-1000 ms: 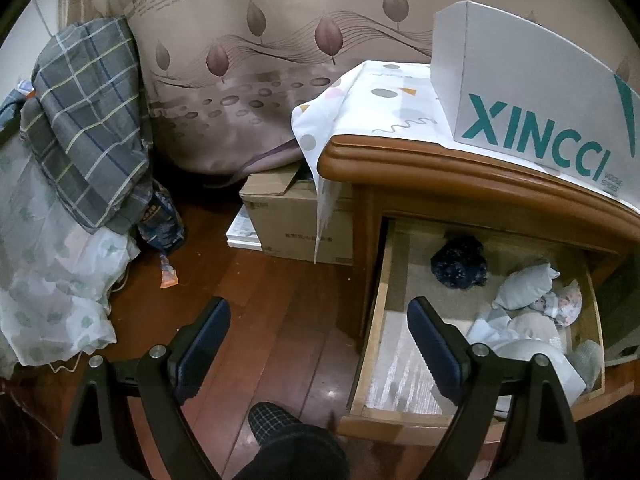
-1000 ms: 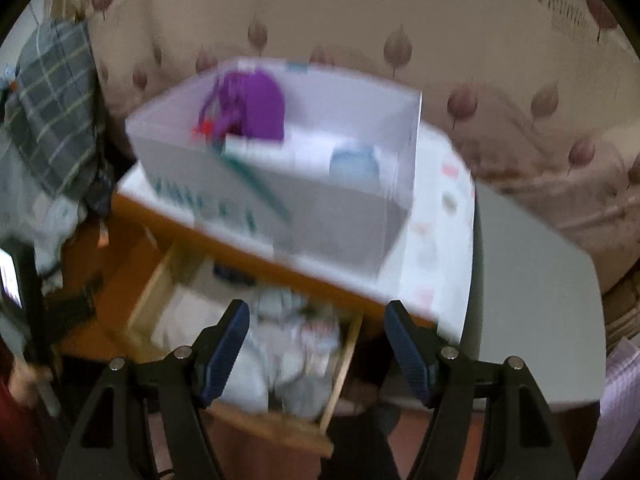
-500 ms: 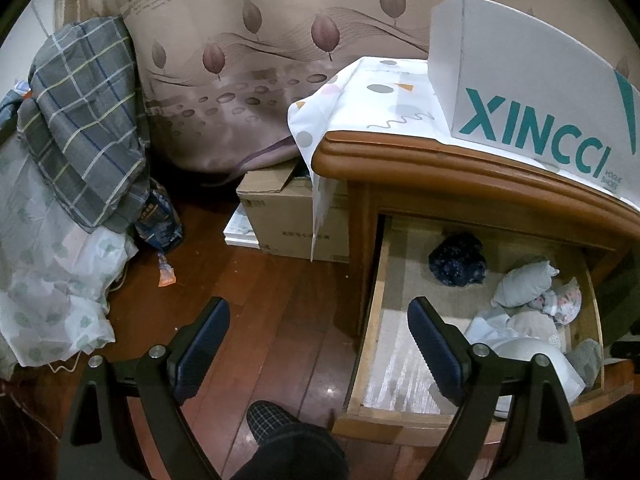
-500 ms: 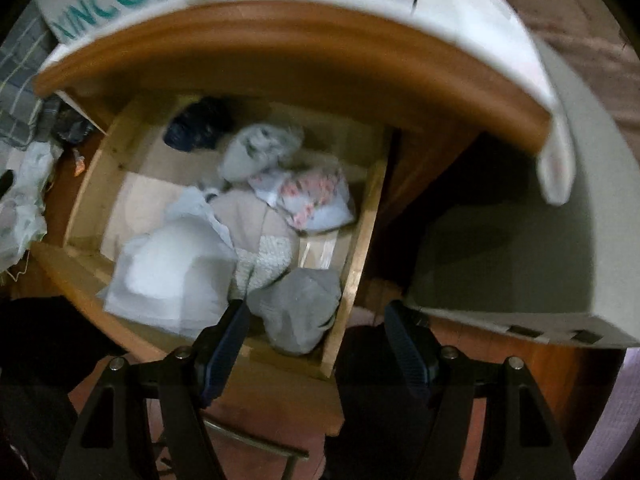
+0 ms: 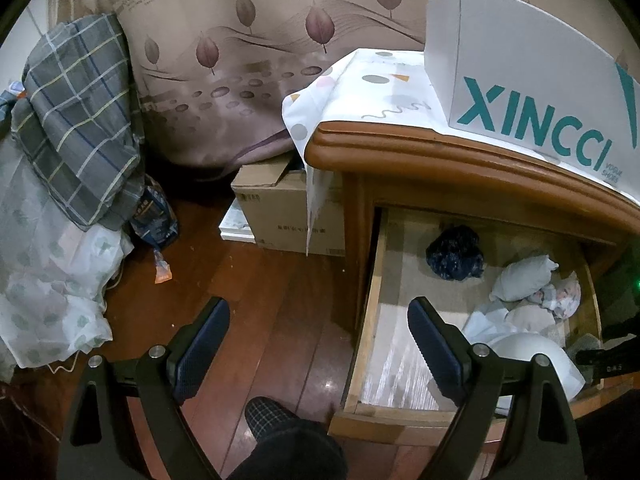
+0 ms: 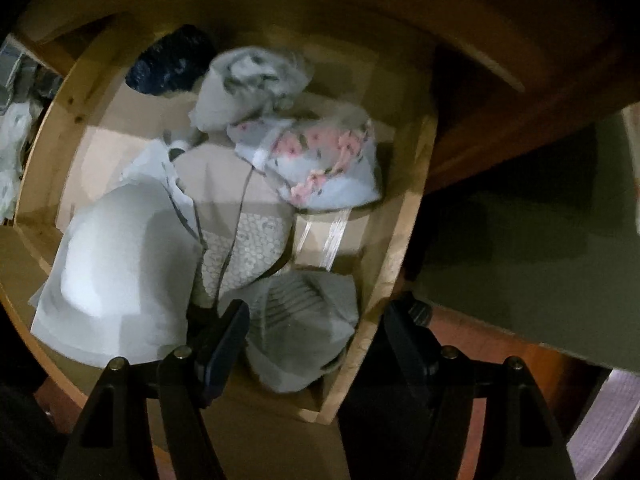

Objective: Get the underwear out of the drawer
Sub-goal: 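Move the right tool back down into the drawer over the grey items, then grasp the grey striped sock bundle with the right tool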

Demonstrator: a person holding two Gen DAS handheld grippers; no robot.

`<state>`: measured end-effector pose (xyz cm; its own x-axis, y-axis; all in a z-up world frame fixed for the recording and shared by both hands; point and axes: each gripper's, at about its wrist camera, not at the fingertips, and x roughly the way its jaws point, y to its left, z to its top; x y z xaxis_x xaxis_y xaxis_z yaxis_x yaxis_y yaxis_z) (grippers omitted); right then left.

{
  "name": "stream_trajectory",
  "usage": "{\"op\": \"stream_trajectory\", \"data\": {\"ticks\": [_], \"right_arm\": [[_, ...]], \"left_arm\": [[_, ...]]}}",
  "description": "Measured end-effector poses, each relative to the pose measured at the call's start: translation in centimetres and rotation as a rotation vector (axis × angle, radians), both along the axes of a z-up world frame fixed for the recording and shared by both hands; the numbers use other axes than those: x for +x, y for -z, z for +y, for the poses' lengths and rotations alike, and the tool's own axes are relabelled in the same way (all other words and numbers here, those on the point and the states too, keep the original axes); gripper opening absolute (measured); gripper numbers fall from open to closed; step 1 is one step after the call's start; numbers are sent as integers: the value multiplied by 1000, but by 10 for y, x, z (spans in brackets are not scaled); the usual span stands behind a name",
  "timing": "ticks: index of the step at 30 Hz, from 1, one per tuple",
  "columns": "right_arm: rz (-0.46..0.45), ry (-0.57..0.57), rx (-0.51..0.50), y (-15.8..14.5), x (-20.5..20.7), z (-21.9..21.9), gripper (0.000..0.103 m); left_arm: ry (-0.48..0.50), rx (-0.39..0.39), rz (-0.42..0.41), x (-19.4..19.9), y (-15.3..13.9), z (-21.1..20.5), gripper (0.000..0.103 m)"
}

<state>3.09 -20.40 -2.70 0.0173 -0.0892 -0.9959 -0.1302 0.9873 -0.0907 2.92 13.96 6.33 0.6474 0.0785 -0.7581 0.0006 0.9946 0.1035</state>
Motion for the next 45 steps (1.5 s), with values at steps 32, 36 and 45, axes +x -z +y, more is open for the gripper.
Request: {"op": "stream_trajectory", "data": {"ticks": [32, 36, 45], "right_arm": [[291, -357, -75, 63, 19, 66, 74], [271, -382, -113, 72, 22, 85, 79], [304, -337, -61, 82, 33, 100, 73]], "left_arm": [[20, -8, 33, 4, 7, -4, 89], [17, -9, 39, 4, 8, -4, 89], [29, 0, 54, 6, 9, -7, 89]]}}
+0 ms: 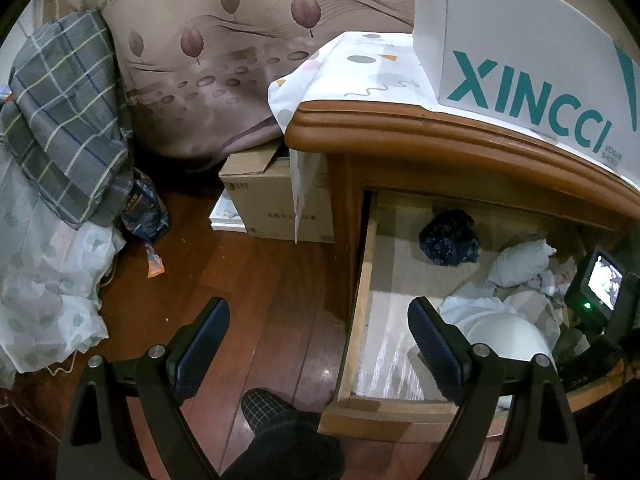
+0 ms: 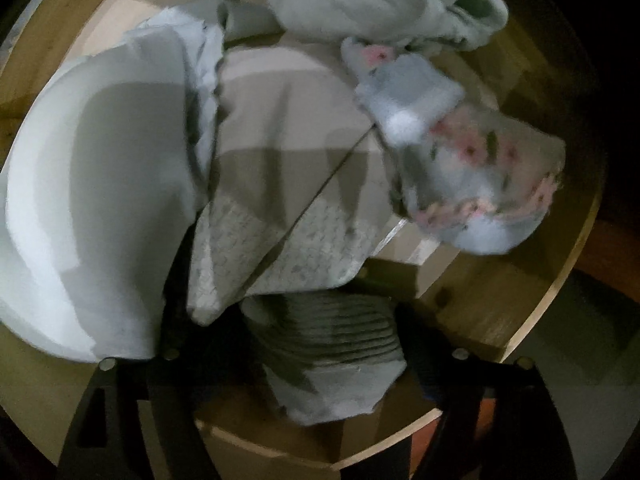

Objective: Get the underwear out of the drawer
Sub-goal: 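Grasp the grey striped sock bundle with the right tool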

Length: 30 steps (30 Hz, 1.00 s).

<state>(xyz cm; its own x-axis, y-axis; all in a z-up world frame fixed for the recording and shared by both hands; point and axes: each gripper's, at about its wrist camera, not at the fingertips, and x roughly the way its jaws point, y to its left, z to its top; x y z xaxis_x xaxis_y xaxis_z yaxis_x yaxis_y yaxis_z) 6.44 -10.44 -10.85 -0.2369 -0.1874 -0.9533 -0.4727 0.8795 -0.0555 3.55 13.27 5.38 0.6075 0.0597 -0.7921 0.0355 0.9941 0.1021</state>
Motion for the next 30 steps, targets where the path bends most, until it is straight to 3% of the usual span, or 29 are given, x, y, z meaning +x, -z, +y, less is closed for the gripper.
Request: {"op": "stream_trajectory", "data": {"ticks": [6, 10, 12, 21, 27, 30], "right_arm": [[-23, -26, -15, -11, -11, -16, 52], [-104, -16, -25, -22, -21, -17, 34], [-159, -1, -23, -33, -31, -22, 31], [-370, 179, 109, -98, -54, -51, 28], [-516, 345, 196, -122, -76, -110, 28], [-563, 415, 234, -144, -87, -126, 28]], "left_arm": [[3, 10, 9, 2, 2, -1, 89], [3, 11, 11, 1, 2, -1, 89], [3, 12, 16, 1, 3, -1, 89], [34, -7, 31, -2, 4, -3, 89], [130, -51, 98, 2, 9, -22, 89], [184, -94, 172, 5, 16, -42, 93]]}}
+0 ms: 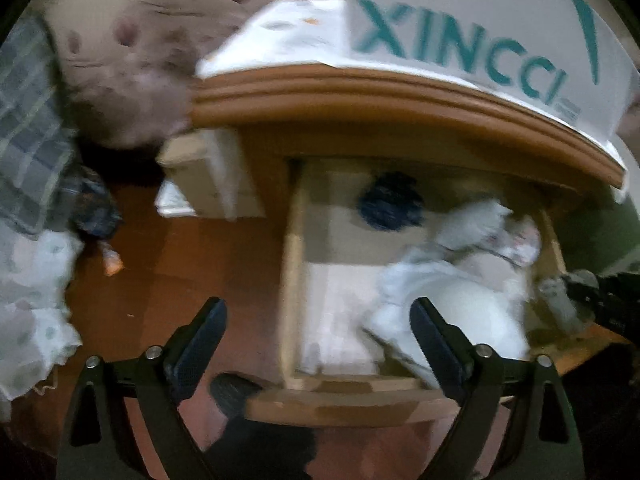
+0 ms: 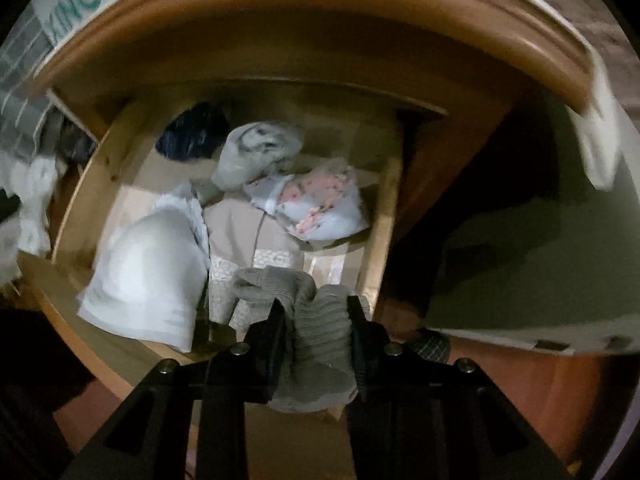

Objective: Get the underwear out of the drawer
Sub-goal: 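Grasp the grey striped sock bundle with the right tool, then grasp the white bra with the left tool while the right tool holds the grey bundle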

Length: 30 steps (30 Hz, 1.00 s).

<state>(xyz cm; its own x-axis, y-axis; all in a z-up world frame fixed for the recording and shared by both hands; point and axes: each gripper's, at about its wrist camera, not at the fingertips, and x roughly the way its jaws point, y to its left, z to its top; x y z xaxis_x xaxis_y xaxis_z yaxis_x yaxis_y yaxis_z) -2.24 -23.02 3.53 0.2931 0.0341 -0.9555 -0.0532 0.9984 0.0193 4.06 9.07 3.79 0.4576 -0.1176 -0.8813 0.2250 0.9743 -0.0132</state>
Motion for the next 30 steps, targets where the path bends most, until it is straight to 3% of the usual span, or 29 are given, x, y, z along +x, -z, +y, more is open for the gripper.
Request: {"op": "stream_trajectory", "data": {"ticks": [3, 5, 15, 20, 30], "right_arm": [[-47, 42, 29, -10, 1, -2, 28], [-75, 82, 63, -1, 8, -7, 28], [-117, 143, 72, 1, 4, -14, 28], [-145, 166, 56, -1, 2, -16, 28], [-137, 200, 67, 1, 2, -21, 28]], "left_arm": [[27, -64, 106, 4, 11, -21, 94], [28, -75, 147, 5, 19, -37, 95], [27, 6, 312, 13, 59, -109, 97], [-38, 3, 361, 17, 76, -125, 97], [-57, 91, 477, 13, 110, -140, 96]]}}
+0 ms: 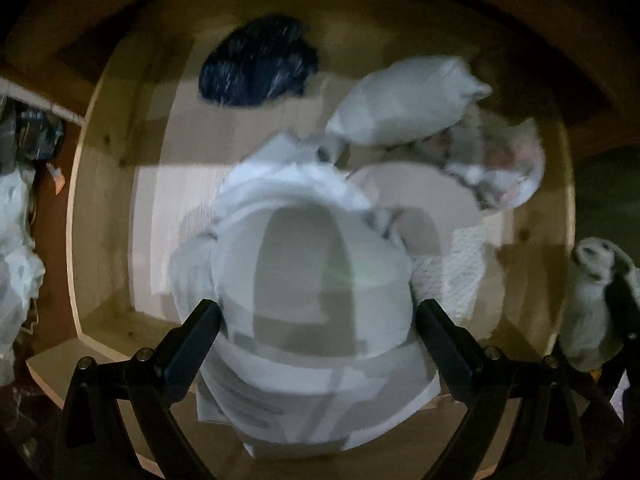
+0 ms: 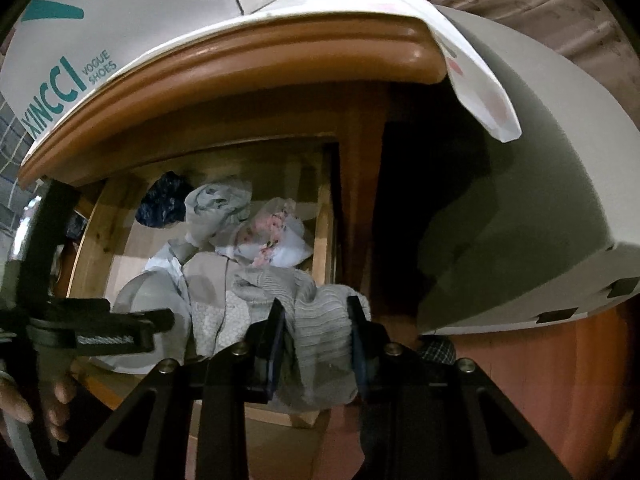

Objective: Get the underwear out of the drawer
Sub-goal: 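Grasp the white bra with the left tool while the right tool holds the grey bundle, then lift the white bra up out of the drawer with the left tool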

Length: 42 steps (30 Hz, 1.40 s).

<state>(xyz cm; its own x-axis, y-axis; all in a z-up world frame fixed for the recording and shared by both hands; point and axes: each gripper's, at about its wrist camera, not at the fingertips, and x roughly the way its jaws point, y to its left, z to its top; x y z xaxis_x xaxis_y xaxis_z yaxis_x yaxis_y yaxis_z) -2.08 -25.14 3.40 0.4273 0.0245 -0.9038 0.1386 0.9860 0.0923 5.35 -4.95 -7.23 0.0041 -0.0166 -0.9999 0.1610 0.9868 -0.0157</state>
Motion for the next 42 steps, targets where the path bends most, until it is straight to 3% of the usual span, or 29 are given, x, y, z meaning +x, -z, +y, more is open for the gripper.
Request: {"op": "stream_trajectory", "data": {"ticks": [8, 11, 20, 24, 26, 31, 42], "right_arm": [[1, -7, 6, 0, 1, 1, 28], [8, -9, 5, 1, 1, 1, 28], [12, -14, 8, 1, 2, 2, 28], [21, -17, 13, 3, 3, 3, 28], [24, -10, 14, 4, 3, 2, 28], [24, -9, 14, 4, 3, 2, 28], [26, -10, 7, 7, 4, 3, 28]], "left_arm": [[-11, -34, 83, 8, 8, 25, 80], [-4, -22, 93, 10, 9, 32, 68], [-39, -30, 166, 23, 22, 40, 81], [-42, -11, 175, 35, 29, 41, 64], [-13, -10, 159, 34, 27, 42, 47], [17, -31, 104, 21, 22, 47, 20], [31, -68, -13, 15, -15, 66, 12]]}}
